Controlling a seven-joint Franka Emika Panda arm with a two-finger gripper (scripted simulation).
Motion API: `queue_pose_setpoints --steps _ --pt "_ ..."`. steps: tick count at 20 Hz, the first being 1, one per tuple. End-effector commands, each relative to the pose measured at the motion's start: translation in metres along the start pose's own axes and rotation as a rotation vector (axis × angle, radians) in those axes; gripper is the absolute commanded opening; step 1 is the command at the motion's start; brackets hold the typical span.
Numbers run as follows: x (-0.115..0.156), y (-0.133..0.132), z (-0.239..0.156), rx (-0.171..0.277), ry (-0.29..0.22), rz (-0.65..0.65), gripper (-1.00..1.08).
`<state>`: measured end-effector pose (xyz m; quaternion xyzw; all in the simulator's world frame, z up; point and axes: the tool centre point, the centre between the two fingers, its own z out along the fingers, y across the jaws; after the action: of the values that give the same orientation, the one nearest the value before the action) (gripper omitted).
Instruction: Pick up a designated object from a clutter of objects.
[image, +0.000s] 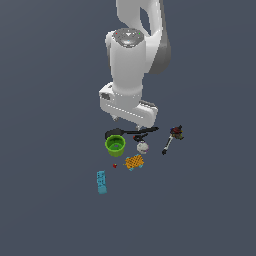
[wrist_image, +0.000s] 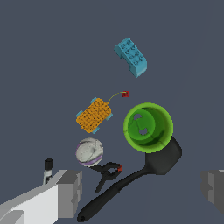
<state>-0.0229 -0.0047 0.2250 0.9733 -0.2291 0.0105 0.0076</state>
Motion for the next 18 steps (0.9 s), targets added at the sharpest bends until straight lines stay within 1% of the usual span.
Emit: queue_pose_setpoints --steps 1,18 --pt "-0.007 0.000 0.013 0.001 -0.001 0.061 1.00" --pt "-0.061 0.008 0.095 0.004 -0.015 0.465 1.00"
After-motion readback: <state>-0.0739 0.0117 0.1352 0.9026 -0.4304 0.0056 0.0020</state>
